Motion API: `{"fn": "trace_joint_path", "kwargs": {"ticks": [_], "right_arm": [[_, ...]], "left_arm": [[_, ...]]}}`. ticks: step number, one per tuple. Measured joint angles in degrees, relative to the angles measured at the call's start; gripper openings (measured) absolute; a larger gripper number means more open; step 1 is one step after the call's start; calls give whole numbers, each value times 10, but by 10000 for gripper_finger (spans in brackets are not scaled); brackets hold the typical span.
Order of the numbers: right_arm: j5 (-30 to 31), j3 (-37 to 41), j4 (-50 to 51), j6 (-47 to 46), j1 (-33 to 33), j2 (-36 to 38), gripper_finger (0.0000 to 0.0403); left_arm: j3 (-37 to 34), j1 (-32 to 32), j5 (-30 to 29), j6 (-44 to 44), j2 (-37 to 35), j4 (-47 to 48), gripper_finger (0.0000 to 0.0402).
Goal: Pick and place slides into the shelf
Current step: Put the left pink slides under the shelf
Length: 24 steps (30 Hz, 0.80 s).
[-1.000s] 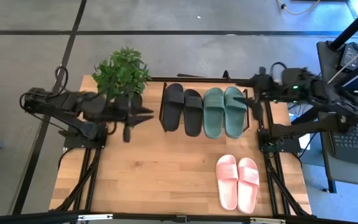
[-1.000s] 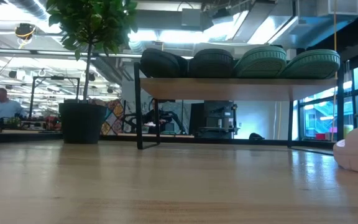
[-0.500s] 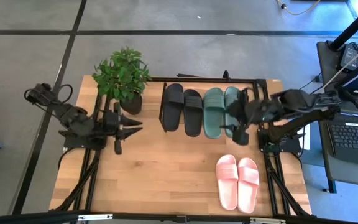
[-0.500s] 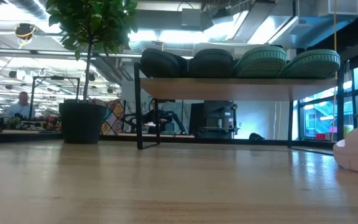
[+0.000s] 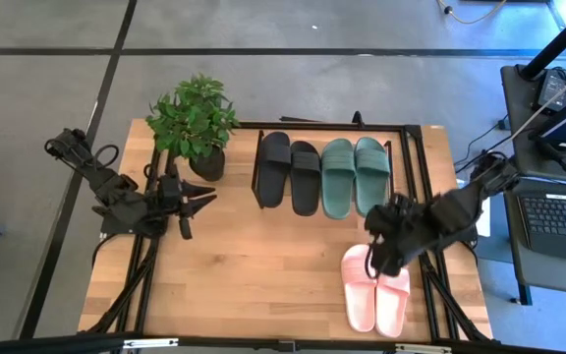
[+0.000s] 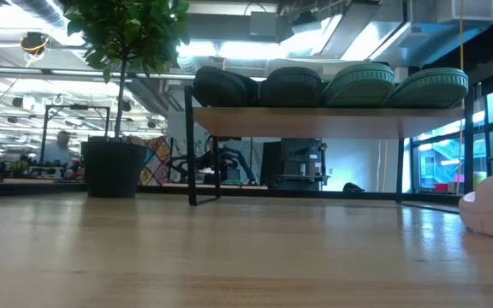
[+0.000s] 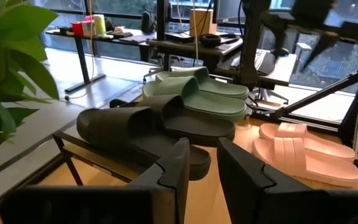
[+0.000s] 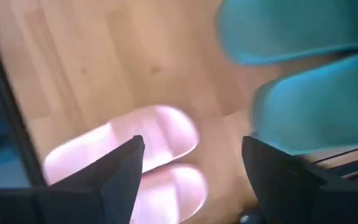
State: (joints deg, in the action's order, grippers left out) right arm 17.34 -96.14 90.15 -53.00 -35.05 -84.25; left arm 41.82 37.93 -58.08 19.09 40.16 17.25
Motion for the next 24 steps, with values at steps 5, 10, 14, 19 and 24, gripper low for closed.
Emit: {"fn": "trace_joint_path", "kwargs": {"ticks": [5, 10, 14, 19, 24], "right_arm": [[-37, 9, -2, -74, -44, -37, 271], [-40, 10, -2, -130, -67, -79, 271], [-39, 10, -2, -125, -82, -115, 271], [-38, 11, -2, -97, -103, -151, 271], [6, 11, -1, -79, -122, -188, 271]], "left_arm": [[-4, 0, -8, -5, -5, 2, 76], [-4, 0, -37, -35, -5, 2, 76], [-4, 0, -45, -45, -5, 2, 76], [-4, 0, -45, -45, -5, 2, 76], [-4, 0, -45, -47, -5, 2, 76]]}}
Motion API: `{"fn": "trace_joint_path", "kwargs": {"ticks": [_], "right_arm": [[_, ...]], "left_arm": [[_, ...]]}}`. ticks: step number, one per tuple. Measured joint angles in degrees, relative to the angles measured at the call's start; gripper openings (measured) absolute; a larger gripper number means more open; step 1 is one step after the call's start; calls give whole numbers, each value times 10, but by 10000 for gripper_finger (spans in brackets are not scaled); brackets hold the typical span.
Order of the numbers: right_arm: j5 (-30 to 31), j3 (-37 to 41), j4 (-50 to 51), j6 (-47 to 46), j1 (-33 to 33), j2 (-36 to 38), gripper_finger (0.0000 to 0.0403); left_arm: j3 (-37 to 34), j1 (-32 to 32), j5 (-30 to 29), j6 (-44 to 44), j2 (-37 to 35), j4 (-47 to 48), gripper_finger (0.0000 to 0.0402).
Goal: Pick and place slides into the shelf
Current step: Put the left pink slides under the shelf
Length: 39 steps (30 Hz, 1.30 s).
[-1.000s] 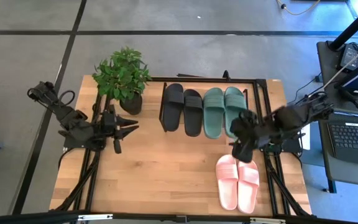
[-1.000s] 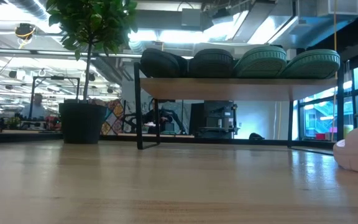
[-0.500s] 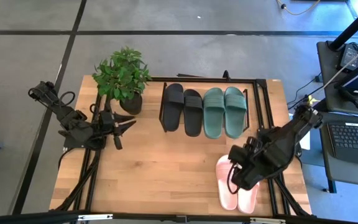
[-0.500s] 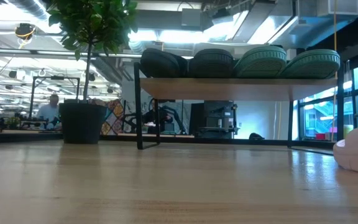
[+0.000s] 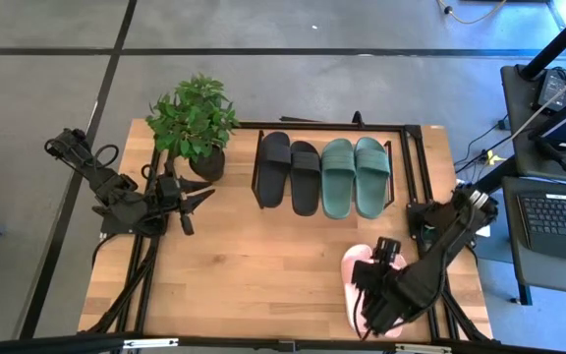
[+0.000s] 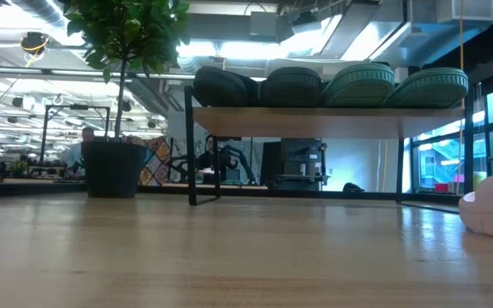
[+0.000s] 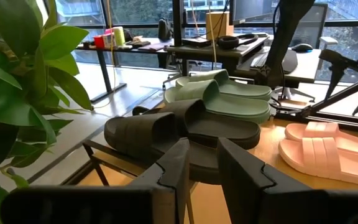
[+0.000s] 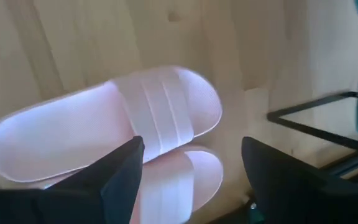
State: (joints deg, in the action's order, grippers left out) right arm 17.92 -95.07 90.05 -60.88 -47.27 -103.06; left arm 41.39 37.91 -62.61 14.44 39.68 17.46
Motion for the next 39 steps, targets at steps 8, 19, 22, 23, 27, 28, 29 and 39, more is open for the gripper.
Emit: {"fn": "trace_joint_path", "kwargs": {"ticks": [8, 19, 22, 23, 27, 28, 29, 39], "right_arm": [[4, 0, 0, 88, -21, -85, 271], [0, 0, -50, 67, -36, -177, 271], [0, 0, -45, 45, -36, -199, 271], [1, 0, -42, 39, -36, -206, 271], [7, 0, -32, 22, -36, -225, 271], [13, 4, -34, 17, -36, -227, 271], [16, 10, -35, 10, -36, -227, 271], [22, 69, -38, 11, -34, -225, 210]], "left_arm": [[0, 0, 1, 0, 0, 0, 76], [0, 0, 1, 4, 0, 0, 76], [0, 0, 1, 4, 0, 0, 76], [0, 0, 1, 4, 0, 0, 76], [0, 0, 1, 4, 0, 0, 76], [0, 0, 1, 4, 0, 0, 76], [0, 0, 1, 4, 0, 0, 76], [0, -17, 2, 4, 1, -3, 76]]}}
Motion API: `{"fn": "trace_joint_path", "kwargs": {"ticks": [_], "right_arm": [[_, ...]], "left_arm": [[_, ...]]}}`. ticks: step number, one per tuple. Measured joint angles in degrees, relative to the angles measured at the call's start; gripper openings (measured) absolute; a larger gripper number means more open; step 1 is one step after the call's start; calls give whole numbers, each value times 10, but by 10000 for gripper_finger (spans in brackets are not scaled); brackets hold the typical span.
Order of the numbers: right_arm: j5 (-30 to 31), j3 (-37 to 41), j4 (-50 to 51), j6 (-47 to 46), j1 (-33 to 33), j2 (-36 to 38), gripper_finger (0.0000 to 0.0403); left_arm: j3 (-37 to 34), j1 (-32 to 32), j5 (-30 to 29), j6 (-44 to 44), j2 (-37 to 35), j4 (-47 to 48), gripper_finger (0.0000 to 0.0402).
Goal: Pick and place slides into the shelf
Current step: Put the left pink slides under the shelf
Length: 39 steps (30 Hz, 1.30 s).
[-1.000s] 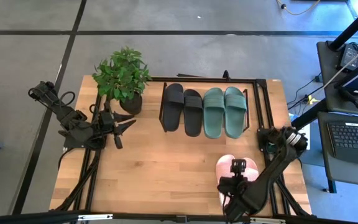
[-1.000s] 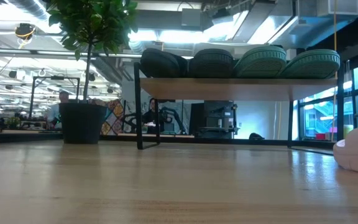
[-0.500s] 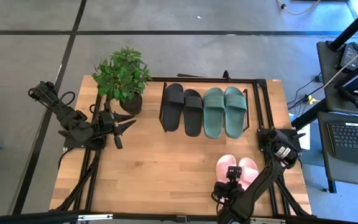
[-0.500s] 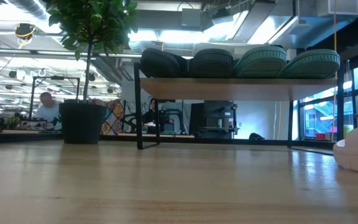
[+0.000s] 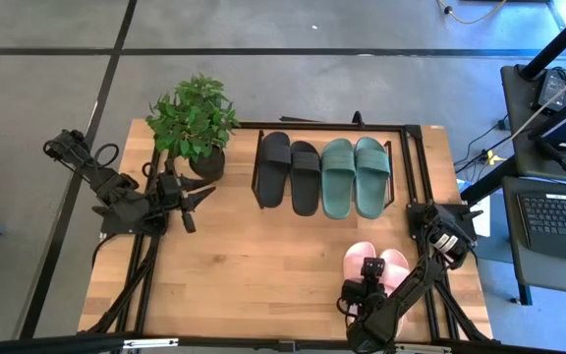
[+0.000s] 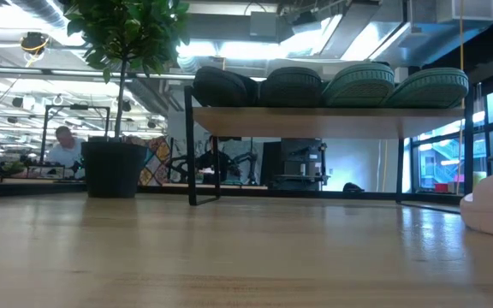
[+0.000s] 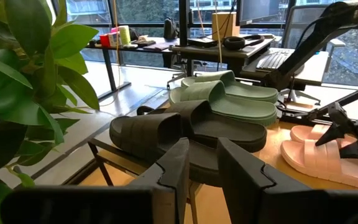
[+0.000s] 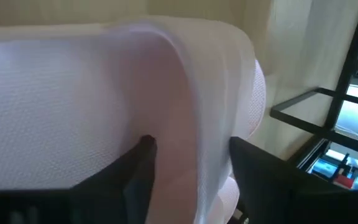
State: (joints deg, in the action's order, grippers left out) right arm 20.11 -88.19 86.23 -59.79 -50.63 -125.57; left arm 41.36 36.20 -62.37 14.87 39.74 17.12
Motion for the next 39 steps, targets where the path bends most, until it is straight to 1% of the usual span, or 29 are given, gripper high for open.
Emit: {"fn": "trace_joint_path", "kwargs": {"ticks": [4, 7, 9, 10, 11, 15, 20, 24, 26, 31, 33, 37, 39], "right_arm": [[-5, 3, -3, 3, 5, 0, 149], [-8, 3, -3, 21, 6, 0, 88], [-11, 3, -4, 44, 7, 0, 38], [-13, 3, -4, 50, 7, 0, 22], [-14, 3, -4, 55, 7, 0, 16], [-20, 3, -4, 61, 12, 0, 20], [-17, 3, 21, 61, 20, 21, 12], [9, 11, 32, 61, 30, 52, 12], [32, 19, 35, 61, 39, 67, 12], [75, 55, 30, 93, 76, 94, 12], [93, 66, 15, 116, 96, 96, 12], [128, 89, -46, 151, 124, 95, 11], [138, 98, -57, 153, 135, 95, 12]], "left_arm": [[0, -5, 6, 0, 0, 0, 76], [0, -7, 7, 0, 0, 0, 76], [0, -7, 7, 0, 0, 0, 76], [0, -7, 7, 0, 0, 0, 76], [0, -7, 7, 0, 0, 0, 76], [0, -7, 17, 0, 0, 0, 76], [0, -7, 40, 1, 0, -1, 76], [0, -7, 43, 1, 0, -1, 76], [0, -7, 44, 0, 0, -1, 76], [0, -7, 44, 0, 0, -1, 76], [0, -7, 44, 0, 0, -1, 76], [0, -7, 49, 0, 0, -1, 76], [0, -7, 51, 0, 0, 0, 76]]}}
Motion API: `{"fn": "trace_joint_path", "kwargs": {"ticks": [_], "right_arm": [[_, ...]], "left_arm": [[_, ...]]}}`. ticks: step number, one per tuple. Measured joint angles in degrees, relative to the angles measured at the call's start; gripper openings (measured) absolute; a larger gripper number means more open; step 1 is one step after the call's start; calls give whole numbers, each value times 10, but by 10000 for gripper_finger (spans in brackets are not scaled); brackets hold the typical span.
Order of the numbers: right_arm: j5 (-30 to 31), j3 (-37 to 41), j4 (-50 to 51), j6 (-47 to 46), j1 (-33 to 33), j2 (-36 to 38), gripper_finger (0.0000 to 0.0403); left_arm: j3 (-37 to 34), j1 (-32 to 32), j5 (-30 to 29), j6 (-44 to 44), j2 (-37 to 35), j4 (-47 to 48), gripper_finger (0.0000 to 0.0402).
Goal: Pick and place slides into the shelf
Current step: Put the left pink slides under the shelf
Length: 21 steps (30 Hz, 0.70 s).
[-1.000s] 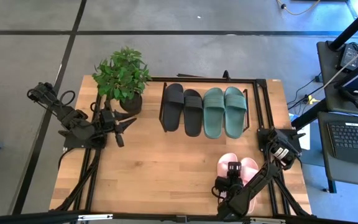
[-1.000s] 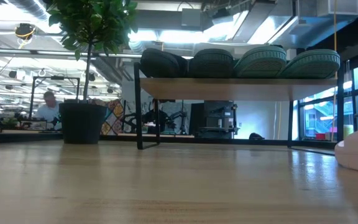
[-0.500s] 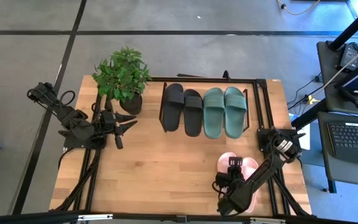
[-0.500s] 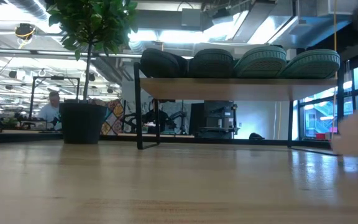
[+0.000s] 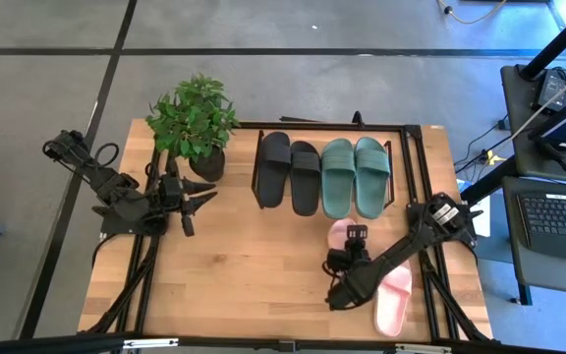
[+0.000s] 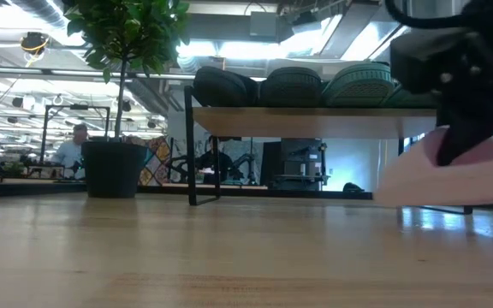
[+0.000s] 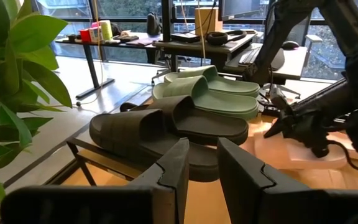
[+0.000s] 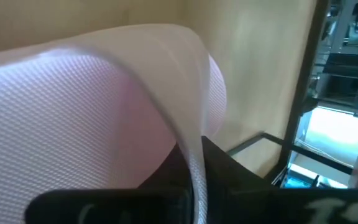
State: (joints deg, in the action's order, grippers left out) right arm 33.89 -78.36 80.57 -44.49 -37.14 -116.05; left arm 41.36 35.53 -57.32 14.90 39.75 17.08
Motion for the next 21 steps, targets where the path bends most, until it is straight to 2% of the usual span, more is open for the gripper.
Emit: {"fn": "trace_joint_path", "kwargs": {"ticks": [6, 14, 19, 21], "right_arm": [[47, 1, -17, -2, 40, 0, 11], [58, -2, -113, 1, 80, 0, 11], [57, -1, -117, 7, 90, 0, 14], [56, -1, -117, 8, 89, 0, 30]], "left_arm": [[0, 0, 0, 0, 0, 2, 76], [0, 0, 0, 0, 0, 4, 76], [0, 0, 0, 0, 0, 5, 76], [0, 0, 0, 0, 0, 5, 76]]}}
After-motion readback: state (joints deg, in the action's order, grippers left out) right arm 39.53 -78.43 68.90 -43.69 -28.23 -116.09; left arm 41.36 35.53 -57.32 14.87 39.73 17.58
